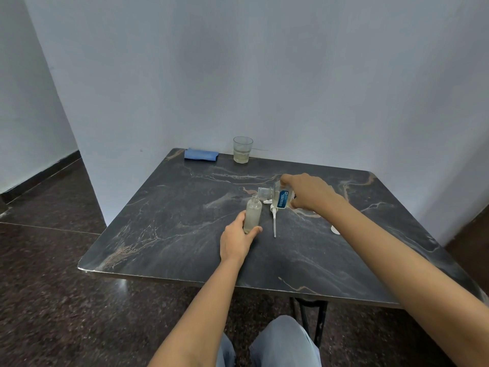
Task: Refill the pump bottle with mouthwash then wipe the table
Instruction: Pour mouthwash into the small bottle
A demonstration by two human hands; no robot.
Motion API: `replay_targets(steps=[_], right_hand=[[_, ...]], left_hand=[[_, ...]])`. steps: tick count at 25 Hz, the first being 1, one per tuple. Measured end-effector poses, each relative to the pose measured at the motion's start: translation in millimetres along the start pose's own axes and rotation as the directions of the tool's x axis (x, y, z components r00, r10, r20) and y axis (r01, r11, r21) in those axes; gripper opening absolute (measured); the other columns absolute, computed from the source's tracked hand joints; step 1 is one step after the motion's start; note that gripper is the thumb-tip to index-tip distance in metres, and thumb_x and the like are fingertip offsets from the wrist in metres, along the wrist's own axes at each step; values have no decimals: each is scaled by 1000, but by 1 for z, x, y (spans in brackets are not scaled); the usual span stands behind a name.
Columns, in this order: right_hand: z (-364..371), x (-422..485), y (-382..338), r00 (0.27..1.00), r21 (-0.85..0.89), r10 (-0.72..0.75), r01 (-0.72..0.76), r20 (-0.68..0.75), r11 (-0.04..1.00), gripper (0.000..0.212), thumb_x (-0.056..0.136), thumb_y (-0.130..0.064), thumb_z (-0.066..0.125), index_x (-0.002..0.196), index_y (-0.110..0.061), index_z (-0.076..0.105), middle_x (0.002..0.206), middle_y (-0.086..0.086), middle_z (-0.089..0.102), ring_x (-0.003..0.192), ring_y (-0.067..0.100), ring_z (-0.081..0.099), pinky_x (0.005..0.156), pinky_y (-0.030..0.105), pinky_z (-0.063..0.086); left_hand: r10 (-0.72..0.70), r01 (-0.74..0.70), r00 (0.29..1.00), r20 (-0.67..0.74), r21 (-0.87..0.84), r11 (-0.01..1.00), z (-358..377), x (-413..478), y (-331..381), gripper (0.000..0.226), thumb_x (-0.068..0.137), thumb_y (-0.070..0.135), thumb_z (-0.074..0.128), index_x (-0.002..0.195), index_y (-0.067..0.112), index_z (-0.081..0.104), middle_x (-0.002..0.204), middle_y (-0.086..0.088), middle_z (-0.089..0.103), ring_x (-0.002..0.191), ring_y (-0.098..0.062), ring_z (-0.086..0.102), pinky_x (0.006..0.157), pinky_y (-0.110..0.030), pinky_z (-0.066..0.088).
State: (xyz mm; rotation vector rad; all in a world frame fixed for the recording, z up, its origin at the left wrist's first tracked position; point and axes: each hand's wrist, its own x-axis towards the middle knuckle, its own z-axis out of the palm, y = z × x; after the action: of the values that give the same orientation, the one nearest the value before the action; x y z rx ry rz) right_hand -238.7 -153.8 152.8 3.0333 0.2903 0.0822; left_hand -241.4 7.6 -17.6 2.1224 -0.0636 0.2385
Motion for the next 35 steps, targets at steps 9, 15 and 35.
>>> replay_targets(steps=[9,15,35], right_hand=[[0,0,0,1000,-5,-11,11,-10,1000,48,82,-13,69,124,-22,48,120,6,65,93,23,64,72,33,50],[2,1,2,1000,-2,-11,11,-15,1000,48,81,-13,69,123,-23,48,118,6,65,87,21,62,68,30,46],[24,5,18,1000,226,1,-6,25,974,51,76,-15,73,118,-22,47,118,7,64,80,21,65,66,32,57]], left_hand=[[-7,7,1000,6,6,1000,-1,0,1,47,83,47,69,123,28,53,108,5,70,92,-16,65,79,-38,54],[-9,9,1000,7,2,1000,-1,-1,1,46,83,46,70,122,28,54,108,4,69,94,-16,65,81,-41,54],[-25,25,1000,12,-17,1000,-3,-2,4,47,82,46,69,123,29,54,104,5,70,90,-16,65,81,-41,54]])
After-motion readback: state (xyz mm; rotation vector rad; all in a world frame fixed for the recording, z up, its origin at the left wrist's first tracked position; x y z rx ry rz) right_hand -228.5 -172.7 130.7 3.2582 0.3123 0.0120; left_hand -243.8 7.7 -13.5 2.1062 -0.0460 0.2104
